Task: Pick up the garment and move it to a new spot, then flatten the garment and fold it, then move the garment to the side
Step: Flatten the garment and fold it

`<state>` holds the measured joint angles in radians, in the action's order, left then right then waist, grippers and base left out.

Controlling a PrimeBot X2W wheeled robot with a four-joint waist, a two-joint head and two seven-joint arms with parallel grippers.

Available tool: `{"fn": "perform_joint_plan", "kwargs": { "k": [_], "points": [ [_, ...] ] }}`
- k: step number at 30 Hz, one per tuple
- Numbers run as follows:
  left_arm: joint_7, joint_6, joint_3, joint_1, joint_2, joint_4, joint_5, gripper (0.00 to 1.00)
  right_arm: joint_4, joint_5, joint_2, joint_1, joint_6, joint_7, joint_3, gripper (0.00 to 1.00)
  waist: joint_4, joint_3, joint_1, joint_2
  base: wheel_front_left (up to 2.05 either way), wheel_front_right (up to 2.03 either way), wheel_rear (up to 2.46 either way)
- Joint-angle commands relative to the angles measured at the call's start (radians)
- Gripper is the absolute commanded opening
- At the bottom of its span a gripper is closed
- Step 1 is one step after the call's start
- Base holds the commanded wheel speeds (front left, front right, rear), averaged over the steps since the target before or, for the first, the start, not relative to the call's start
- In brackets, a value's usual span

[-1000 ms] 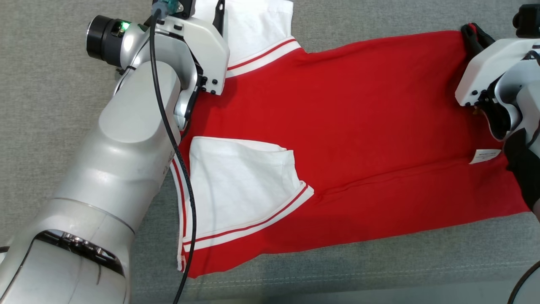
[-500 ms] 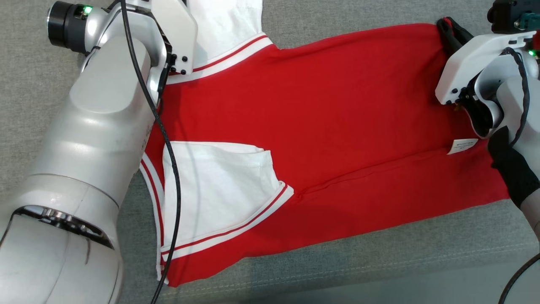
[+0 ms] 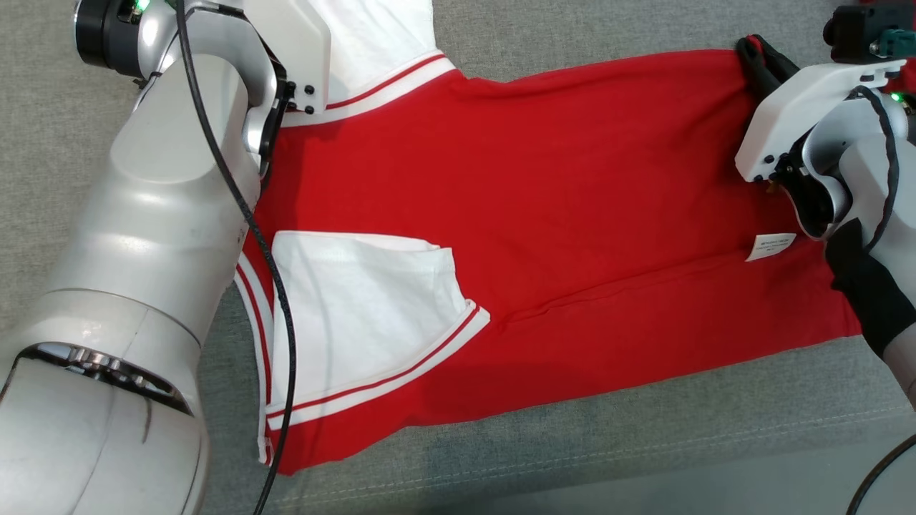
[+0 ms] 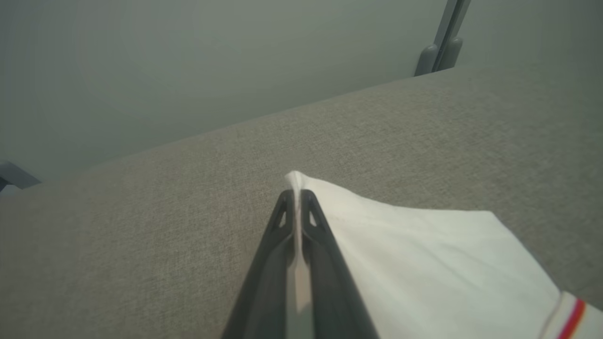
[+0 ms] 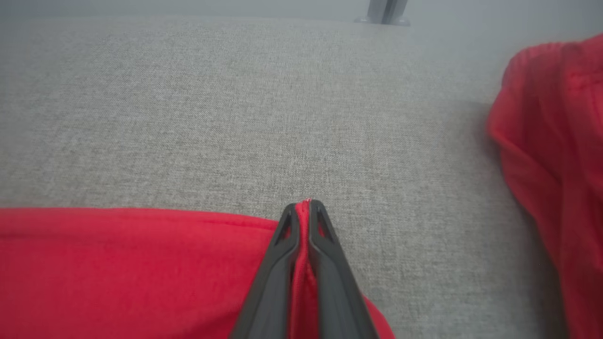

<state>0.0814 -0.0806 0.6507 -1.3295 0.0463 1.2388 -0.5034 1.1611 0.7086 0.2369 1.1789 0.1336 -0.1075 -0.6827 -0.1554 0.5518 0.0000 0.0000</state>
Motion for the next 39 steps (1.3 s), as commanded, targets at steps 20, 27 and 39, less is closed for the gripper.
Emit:
{"fn": "perform_joint_plan", "kwargs": {
  "k": [20,27,39],
  "points": [
    [0.18,0.051,-0.123,0.045,0.105,-0.35,0.0,0.0,-0.088,0.046,0.104,0.02,-0.003,-0.154,0.02,0.0,0.071,-0.051,0.0,0.0,0.0,0.0,0.0],
    [0.18,0.107,-0.165,0.19,0.104,-0.459,-0.031,0.0,-0.202,0.02,0.149,-0.11,-0.003,-0.154,0.042,0.0,0.077,-0.09,0.0,0.0,0.0,0.0,0.0],
    [0.171,0.078,-0.191,0.462,0.128,-0.715,-0.064,0.0,-0.396,-0.048,0.228,-0.332,-0.003,-0.154,0.196,0.0,0.095,-0.133,0.0,0.0,0.0,0.0,0.0]
  ]
}}
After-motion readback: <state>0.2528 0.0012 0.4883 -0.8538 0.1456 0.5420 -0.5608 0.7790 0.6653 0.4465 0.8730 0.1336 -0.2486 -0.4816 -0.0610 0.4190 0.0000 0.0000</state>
